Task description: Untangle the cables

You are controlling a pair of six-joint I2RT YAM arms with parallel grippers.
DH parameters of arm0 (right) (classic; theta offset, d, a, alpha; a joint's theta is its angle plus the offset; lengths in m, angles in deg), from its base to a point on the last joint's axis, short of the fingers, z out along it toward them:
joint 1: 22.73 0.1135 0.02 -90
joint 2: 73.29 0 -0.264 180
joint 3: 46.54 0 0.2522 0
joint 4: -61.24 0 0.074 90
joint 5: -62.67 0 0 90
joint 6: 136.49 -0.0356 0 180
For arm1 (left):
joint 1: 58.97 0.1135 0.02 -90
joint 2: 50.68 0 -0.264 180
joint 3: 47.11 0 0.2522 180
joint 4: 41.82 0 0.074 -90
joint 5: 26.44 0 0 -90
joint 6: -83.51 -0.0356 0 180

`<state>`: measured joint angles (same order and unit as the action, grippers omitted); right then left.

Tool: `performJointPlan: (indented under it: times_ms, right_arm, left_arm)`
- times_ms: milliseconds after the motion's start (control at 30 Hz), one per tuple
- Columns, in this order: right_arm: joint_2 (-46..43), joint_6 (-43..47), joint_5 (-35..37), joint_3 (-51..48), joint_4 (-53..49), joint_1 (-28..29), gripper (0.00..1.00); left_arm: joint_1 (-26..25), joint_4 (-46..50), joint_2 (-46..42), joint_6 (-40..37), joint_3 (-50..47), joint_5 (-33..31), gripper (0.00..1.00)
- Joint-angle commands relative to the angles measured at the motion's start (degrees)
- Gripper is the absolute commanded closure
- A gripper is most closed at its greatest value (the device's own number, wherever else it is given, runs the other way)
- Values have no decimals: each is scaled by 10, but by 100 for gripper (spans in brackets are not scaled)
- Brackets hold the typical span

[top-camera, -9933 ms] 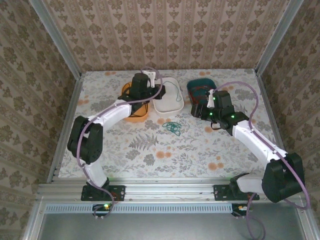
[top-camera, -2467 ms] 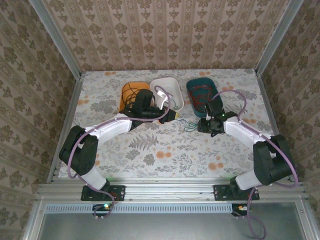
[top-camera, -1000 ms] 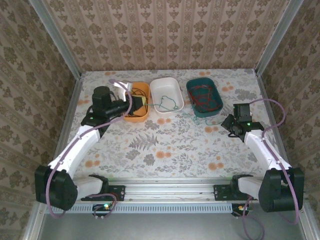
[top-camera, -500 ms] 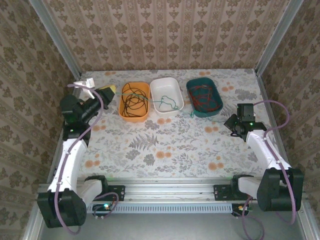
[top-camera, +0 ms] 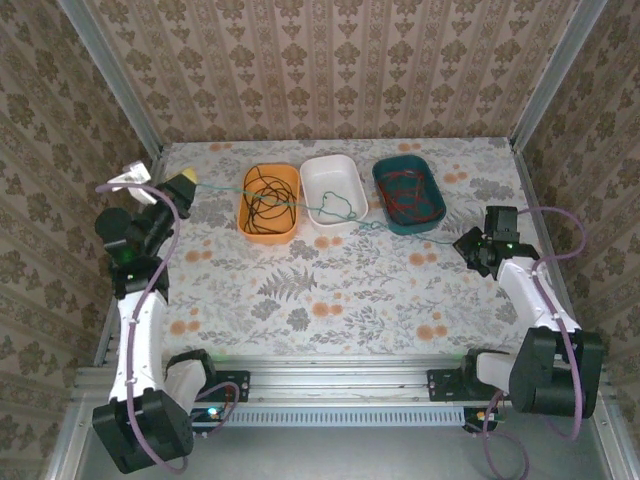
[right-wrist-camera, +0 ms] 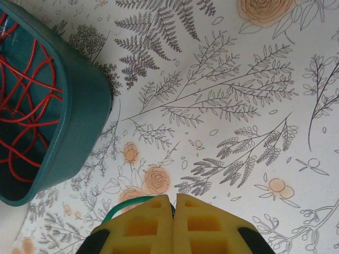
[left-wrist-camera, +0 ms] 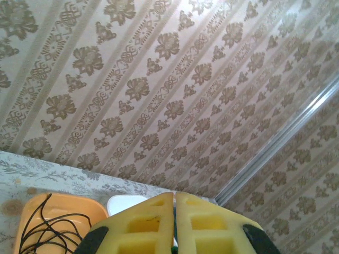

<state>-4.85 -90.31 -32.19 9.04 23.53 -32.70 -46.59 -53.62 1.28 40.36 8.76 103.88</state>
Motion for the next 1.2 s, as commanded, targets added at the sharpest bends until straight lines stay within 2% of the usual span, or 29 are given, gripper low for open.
performJointPlan:
  times_ms: [0,67,167,400,533,700,900,1167]
  right_arm:
    - [13,-21,37,-11,-7,-29,100]
    - [22,-12,18,-6,6,-27,100]
    - [32,6,-16,3,37,2,100]
    - [41,71,-58,50,125,159,100]
    - [52,85,-98,81,168,200,100]
    - [57,104,-127,104,198,221,100]
    - [60,94,-166,114,249,235,100]
    - [28,85,-208,124,311,237,100]
  left_arm:
    - [32,-79,-3,42,7,-56,100]
    - [19,-53,4,18,21,-39,100]
    - [-42,7,9,-50,42,-12,100]
    - [-240,123,67,-196,112,20,100]
    - [-321,155,111,-234,145,26,100]
    - [-371,154,147,-248,154,12,100]
    - [-401,123,176,-238,156,-2,100]
    - [-411,116,179,-248,163,-21,100]
